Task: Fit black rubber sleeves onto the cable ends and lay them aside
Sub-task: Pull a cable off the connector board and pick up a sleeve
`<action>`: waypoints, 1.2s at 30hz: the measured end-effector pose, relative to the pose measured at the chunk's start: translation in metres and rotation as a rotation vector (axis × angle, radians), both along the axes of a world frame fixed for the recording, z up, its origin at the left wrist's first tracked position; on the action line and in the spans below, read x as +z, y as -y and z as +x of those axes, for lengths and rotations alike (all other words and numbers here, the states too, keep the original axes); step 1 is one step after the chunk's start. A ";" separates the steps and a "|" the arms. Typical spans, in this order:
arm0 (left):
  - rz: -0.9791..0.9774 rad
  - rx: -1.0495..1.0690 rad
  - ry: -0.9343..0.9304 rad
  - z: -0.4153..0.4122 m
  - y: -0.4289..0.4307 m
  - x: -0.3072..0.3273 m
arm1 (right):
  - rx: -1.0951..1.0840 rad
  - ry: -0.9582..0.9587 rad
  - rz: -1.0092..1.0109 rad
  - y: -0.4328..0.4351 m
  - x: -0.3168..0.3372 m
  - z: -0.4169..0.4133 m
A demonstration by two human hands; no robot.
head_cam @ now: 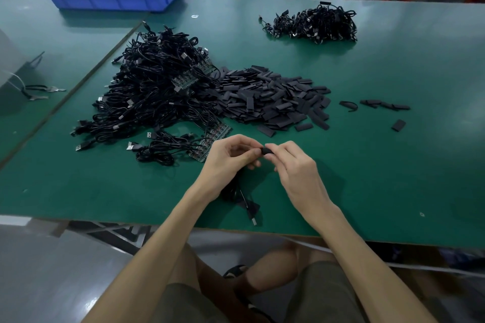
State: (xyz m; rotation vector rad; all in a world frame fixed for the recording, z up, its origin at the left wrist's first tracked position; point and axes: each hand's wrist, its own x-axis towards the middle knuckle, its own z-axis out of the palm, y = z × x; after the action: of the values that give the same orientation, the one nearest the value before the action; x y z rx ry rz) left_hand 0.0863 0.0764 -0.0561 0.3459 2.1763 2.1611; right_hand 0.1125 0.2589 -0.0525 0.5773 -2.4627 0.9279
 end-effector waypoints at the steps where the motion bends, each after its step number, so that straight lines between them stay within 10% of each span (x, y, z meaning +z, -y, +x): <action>1: -0.005 0.000 -0.005 0.000 0.000 0.000 | 0.010 0.010 0.015 0.000 0.000 0.000; 15: -0.050 -0.004 -0.021 0.003 -0.002 -0.002 | 0.029 0.064 -0.034 -0.002 -0.004 -0.001; 25: 0.012 0.066 0.015 0.001 -0.002 -0.002 | 0.017 0.474 -0.811 -0.017 -0.001 -0.015; 36: -0.038 0.044 0.039 -0.001 -0.004 -0.004 | 0.074 0.527 -0.907 -0.019 -0.002 -0.017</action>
State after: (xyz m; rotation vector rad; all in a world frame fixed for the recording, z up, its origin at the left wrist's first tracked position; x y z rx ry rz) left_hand 0.0855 0.0801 -0.0600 0.2540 2.2217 2.1271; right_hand 0.0956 0.2784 -0.0549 0.0965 -2.0571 2.2481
